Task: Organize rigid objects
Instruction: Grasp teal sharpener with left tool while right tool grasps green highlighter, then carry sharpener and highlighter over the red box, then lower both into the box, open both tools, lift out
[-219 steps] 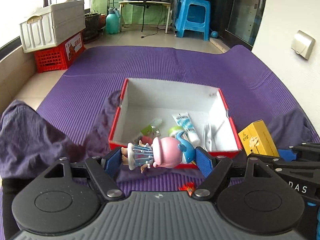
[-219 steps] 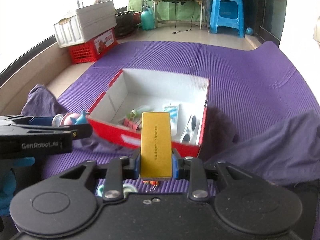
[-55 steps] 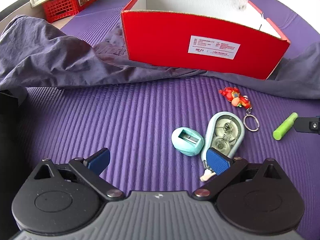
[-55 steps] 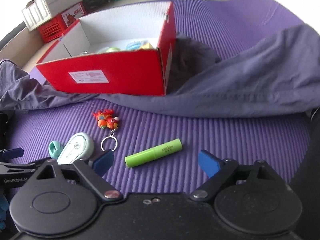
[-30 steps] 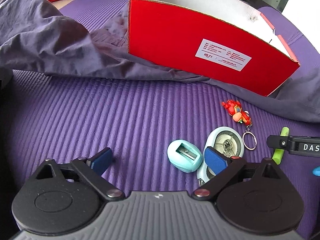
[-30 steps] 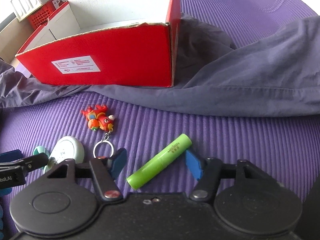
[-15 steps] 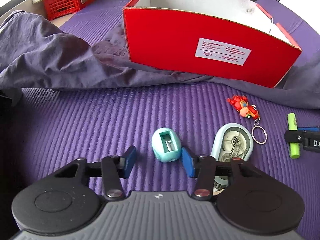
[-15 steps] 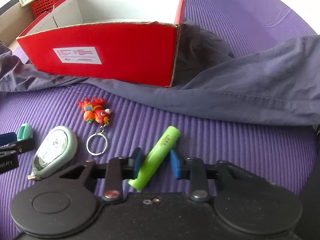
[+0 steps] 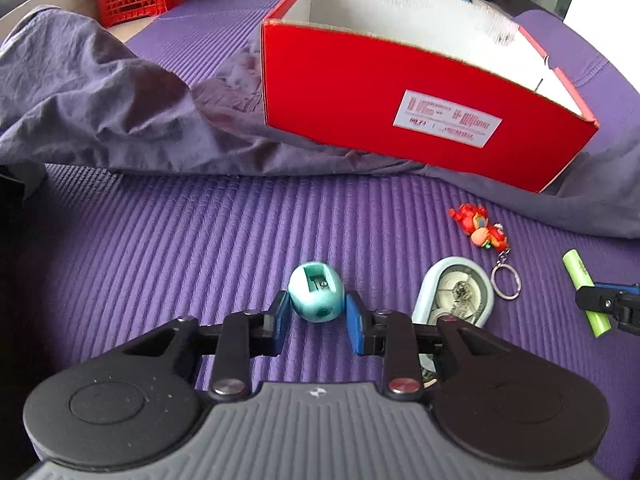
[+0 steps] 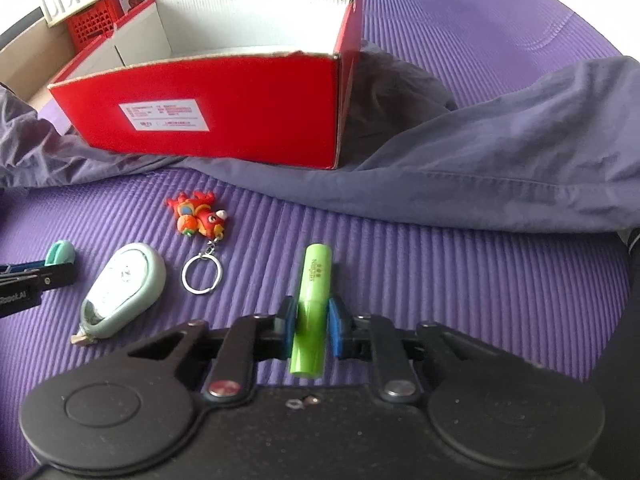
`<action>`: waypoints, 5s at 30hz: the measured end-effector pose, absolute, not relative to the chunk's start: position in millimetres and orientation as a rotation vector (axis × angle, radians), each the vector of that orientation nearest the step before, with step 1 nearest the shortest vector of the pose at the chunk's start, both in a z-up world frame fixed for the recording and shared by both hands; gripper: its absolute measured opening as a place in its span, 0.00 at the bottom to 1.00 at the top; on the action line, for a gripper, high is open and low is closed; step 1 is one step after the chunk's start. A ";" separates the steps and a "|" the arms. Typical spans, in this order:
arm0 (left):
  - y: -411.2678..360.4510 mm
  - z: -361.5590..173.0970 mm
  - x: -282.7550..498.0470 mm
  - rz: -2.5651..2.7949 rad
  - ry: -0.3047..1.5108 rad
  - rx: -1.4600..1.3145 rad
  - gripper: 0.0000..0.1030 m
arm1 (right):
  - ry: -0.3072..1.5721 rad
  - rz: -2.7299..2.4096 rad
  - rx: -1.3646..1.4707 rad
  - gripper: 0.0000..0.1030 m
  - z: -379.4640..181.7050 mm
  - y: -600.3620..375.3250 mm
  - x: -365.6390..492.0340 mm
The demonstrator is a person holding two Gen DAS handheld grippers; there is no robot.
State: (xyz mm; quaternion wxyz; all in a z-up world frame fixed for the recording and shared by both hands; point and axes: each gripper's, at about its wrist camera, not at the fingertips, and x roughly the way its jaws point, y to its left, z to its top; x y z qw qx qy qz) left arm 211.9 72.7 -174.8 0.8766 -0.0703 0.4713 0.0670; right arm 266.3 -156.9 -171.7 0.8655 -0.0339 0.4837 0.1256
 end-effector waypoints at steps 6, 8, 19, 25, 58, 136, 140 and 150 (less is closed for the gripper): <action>70.2 -157.2 206.4 0.134 0.967 -0.159 0.25 | 0.977 0.291 -0.041 0.16 -148.1 -160.2 255.9; 69.6 -148.6 203.6 0.123 0.956 -0.166 0.25 | 0.964 0.299 -0.027 0.16 -138.1 -161.2 252.3; 73.8 -134.8 199.3 0.080 0.951 -0.179 0.18 | 0.903 0.345 0.002 0.16 -103.5 -162.7 236.9; 74.4 -150.4 203.1 0.069 0.995 -0.174 0.19 | 0.913 0.353 0.020 0.16 -105.8 -165.9 233.2; 93.9 -185.2 230.0 0.147 1.021 -0.172 0.75 | 1.083 0.420 -0.037 0.30 -172.6 -140.2 248.8; 39.6 -141.5 483.7 -0.065 1.099 0.017 0.29 | 0.989 0.345 -0.130 0.15 -135.6 -75.5 451.6; 41.3 -148.5 484.7 -0.050 1.116 0.010 0.29 | 0.989 0.352 -0.132 0.15 -136.0 -76.5 448.8; 57.6 -137.7 474.5 -0.029 1.091 -0.061 0.30 | 0.984 0.381 -0.095 0.27 -123.8 -76.1 446.4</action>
